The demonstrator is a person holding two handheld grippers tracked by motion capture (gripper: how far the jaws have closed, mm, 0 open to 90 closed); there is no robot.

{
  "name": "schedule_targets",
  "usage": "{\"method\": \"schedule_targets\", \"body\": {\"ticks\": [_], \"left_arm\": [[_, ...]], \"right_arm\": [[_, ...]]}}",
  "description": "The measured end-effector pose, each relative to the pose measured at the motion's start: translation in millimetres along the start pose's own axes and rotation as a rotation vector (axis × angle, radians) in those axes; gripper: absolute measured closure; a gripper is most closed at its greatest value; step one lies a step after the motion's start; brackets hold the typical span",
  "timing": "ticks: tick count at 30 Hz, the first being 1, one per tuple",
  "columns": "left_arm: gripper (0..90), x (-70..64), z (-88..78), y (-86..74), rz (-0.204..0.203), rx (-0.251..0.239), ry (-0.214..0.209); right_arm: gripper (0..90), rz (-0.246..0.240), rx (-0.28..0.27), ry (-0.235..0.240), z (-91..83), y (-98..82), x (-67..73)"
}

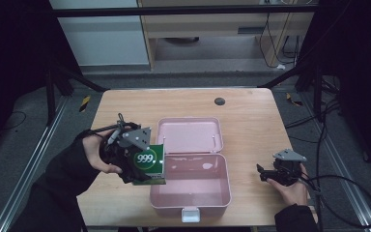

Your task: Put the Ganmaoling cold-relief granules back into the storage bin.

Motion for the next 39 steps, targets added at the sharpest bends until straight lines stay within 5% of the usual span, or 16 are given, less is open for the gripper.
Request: {"method": "schedule_targets", "body": {"ticks": [25, 39], "left_arm": [[14.8, 8.2, 41.1, 37.3, 0.044, 0.005, -0.008], [14.7, 9.8, 61.3, 34.2, 0.046, 0.021, -0.019]], "right_arm": [[5.2, -0.010, 0.003, -0.001, 0.9, -1.0, 0.0], [5.2, -0.012, 0.005, 0.001, 1.7, -1.4, 0.8]]}}
Point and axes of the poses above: each handheld gripper's, and its own axes: z roughly forward along the jaws, y roughly out of its top, x roughly to its left, the point moved 7 cm from there along z, roughly forward along the jaws, and after that the axes turned 5 degrees about x, right-handed, at the moved point
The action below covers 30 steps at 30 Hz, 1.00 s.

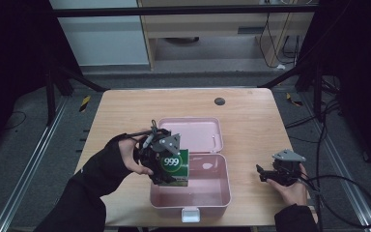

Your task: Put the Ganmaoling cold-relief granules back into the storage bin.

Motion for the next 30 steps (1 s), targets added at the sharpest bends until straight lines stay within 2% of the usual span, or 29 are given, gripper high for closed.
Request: {"method": "schedule_targets", "body": {"ticks": [5, 12, 21, 30], "left_arm": [[14.7, 0.0, 11.1, -5.3, -0.007, -0.003, -0.017], [14.7, -0.4, 28.5, -15.2, -0.017, 0.024, -0.033], [14.7, -3.7, 39.9, -24.4, -0.014, 0.013, -0.037], [14.7, -3.2, 55.7, -29.3, -0.022, 0.028, -0.052]], "right_arm": [[5.1, 0.001, -0.001, 0.001, -0.2, 0.3, 0.3], [5.1, -0.001, -0.001, 0.000, 0.0, 0.0, 0.0], [5.1, -0.007, 0.006, 0.003, 0.9, -0.7, 1.1], [4.9, -0.009, 0.003, 0.001, 0.6, -0.9, 0.6]]}}
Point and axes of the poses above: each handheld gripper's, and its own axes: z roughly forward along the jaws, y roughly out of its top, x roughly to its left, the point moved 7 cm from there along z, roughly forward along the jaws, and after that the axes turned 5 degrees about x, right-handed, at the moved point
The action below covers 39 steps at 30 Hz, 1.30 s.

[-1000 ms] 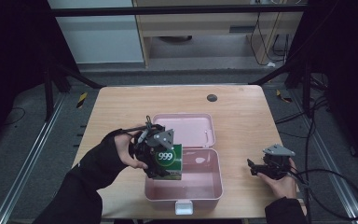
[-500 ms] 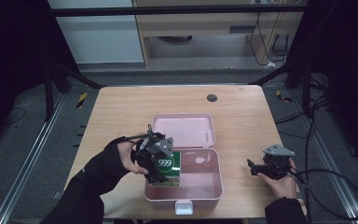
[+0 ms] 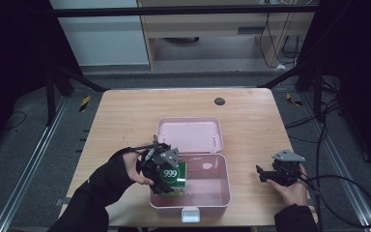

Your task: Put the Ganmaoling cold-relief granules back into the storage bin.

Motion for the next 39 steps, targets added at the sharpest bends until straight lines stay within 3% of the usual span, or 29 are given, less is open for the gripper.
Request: {"method": "schedule_targets", "body": {"ticks": [7, 16, 20, 25, 28, 39], "left_arm": [[14.3, 0.4, 7.0, -4.1, -0.007, -0.003, -0.006], [12.5, 2.6, 19.0, -11.1, -0.011, 0.036, -0.003], [11.7, 2.2, 12.4, -10.5, -0.026, -0.013, -0.005], [14.1, 2.6, -0.8, -9.6, -0.032, -0.048, 0.024], [17.5, 3.5, -13.1, -8.3, -0.050, -0.106, 0.039], [28.5, 5.8, -52.8, -25.3, -0.130, -0.227, 0.136]], "right_arm": [[4.5, -0.003, 0.002, 0.005, 0.6, -0.1, 1.0], [4.0, -0.009, 0.008, 0.005, 1.8, -0.7, 1.3], [4.0, -0.010, 0.008, 0.005, 1.8, -0.7, 1.4], [4.2, -0.010, 0.008, 0.004, 1.9, -0.5, 1.4], [4.6, -0.004, 0.003, 0.003, 1.3, 0.1, 0.8], [5.6, 0.008, -0.004, -0.005, -0.9, 0.1, -1.8]]}}
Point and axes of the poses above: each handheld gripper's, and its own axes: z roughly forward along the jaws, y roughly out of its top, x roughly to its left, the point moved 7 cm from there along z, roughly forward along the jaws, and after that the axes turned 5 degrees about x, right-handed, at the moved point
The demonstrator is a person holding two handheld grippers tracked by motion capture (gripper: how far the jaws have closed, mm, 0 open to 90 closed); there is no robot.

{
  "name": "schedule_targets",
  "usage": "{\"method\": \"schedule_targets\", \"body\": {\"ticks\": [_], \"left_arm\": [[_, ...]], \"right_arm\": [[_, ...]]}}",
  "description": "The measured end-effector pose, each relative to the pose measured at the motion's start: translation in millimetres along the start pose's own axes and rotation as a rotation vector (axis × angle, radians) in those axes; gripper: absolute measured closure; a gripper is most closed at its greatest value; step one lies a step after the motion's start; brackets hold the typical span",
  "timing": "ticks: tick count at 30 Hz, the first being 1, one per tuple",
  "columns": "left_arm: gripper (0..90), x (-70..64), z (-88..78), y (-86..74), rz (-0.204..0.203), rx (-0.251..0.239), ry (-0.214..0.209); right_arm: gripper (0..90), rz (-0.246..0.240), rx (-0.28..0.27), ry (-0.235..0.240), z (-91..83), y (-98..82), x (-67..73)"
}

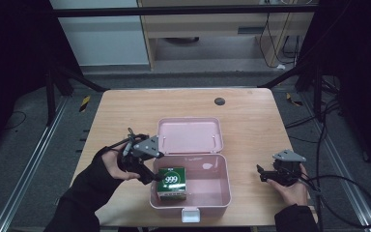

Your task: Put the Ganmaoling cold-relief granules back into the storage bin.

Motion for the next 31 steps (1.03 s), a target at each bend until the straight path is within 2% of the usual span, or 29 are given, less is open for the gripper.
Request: {"method": "schedule_targets", "body": {"ticks": [1, 3, 5, 8, 11, 12, 15, 18, 24, 27, 31], "left_arm": [[29.0, 0.4, -3.4, -1.9, -0.006, -0.018, -0.001], [30.5, 4.1, -12.5, -8.4, -0.030, -0.037, 0.032], [30.9, 6.7, -19.1, -14.5, -0.056, -0.058, 0.042], [31.2, 12.9, -28.1, -26.6, -0.100, -0.076, 0.084], [32.3, 20.2, -33.2, -41.0, -0.163, -0.102, 0.127], [32.4, 23.5, -32.3, -48.0, -0.198, -0.115, 0.139], [32.6, 31.3, -21.9, -68.6, -0.274, -0.113, 0.168], [32.3, 37.9, -7.8, -90.3, -0.335, -0.067, 0.206], [32.2, 46.0, 15.5, -120.4, -0.460, -0.054, 0.255], [31.6, 50.1, 23.0, -131.0, -0.498, -0.050, 0.282], [31.3, 58.0, 29.3, -147.5, -0.561, -0.042, 0.329]], "right_arm": [[5.8, 0.002, 0.000, 0.000, 0.0, -0.2, -0.1], [6.8, 0.003, 0.000, 0.000, -0.1, -0.4, -0.2], [8.3, 0.006, -0.002, -0.001, -0.9, -0.2, -0.4], [10.1, 0.005, -0.006, 0.007, -1.1, -0.1, 0.2], [12.6, 0.002, -0.004, 0.010, -0.6, -0.7, 0.6], [13.2, -0.002, -0.007, 0.013, -0.6, -0.7, 0.7], [15.0, 0.004, -0.010, 0.010, -1.0, -0.6, 0.1], [17.9, 0.015, -0.014, 0.011, -1.7, -0.7, -0.7], [22.5, 0.021, -0.019, 0.007, -2.6, -1.5, -3.1], [22.1, 0.040, -0.023, 0.003, -3.3, -2.0, -5.2], [16.9, 0.055, -0.025, -0.011, -1.6, -4.1, -7.5]]}}
Point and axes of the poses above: each handheld gripper's, and its own axes: z roughly forward along the jaws, y roughly out of its top, x roughly to its left, the point moved 7 cm from there along z, roughly forward along the jaws, and after that the axes turned 5 degrees about x, right-handed, at the moved point
